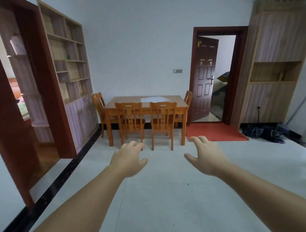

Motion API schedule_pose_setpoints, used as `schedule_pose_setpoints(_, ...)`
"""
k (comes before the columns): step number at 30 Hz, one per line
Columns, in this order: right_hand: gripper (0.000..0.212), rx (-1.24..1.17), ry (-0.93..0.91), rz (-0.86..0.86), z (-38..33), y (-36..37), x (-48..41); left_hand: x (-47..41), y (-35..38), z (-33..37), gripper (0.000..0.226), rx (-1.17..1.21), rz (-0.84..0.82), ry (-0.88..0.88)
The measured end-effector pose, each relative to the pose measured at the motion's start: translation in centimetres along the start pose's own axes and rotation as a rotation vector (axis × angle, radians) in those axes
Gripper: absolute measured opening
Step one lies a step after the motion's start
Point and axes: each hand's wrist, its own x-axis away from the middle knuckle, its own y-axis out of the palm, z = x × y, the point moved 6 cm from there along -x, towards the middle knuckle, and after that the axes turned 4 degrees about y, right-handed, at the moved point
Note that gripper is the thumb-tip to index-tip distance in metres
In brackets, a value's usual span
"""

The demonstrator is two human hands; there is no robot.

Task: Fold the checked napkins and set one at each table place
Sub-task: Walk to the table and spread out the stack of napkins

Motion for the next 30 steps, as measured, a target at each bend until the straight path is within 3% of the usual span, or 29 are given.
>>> schedule_pose_setpoints(11, 0.065, -0.098, -0.006, -0.023, 7.7, 4.4, -24.9, -24.0, 4.4, -1.2, 0.055, -0.027, -0.036, -0.056)
schedule_pose_setpoints(20, 0.067, -0.074, -0.007, -0.009, 11.1, 5.2, -41.4, -41.3, 6.1, -1.1, 0.054, 0.010, 0.029, -0.030)
schedule_pose_setpoints(30, 0.067, -0.040, 0.001, -0.036, 13.0, 12.6, -62.0, -62.6, 12.3, -8.2, 0.056, -0.056, -0.026, 0.000)
